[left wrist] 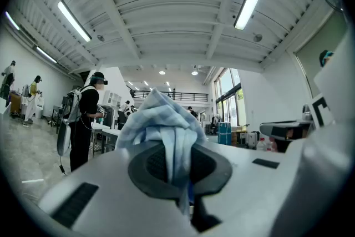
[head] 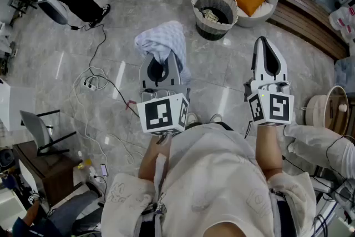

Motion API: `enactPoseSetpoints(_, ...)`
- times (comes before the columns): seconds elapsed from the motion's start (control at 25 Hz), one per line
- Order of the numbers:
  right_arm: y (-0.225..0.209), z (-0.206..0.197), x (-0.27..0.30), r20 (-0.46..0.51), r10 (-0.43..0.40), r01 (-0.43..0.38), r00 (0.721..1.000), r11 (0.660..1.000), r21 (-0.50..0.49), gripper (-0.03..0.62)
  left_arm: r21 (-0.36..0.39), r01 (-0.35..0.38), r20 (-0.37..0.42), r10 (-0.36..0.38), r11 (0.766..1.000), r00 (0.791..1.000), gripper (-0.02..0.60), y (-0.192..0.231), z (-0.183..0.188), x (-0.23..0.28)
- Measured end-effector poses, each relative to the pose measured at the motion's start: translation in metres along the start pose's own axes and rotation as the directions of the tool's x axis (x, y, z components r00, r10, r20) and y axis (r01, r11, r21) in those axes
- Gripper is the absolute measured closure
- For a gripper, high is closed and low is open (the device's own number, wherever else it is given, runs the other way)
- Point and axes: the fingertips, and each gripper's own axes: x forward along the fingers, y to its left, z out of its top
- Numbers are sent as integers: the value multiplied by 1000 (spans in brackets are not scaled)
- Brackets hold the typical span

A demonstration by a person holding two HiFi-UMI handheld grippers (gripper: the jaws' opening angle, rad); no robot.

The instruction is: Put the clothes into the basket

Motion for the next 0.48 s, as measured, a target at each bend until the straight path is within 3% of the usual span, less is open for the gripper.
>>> enactPoseSetpoints(0.32,25,-4,3,-20,-21,21,1000,1000,-17,606,-11,26,-7,-26,1000,1000,568,28,-3,0)
enactPoseSetpoints(0.48,36,-4,-2,13,-32,32,999,999,22,606,-11,52,-12,-52,999,999,568,33,-8,-5)
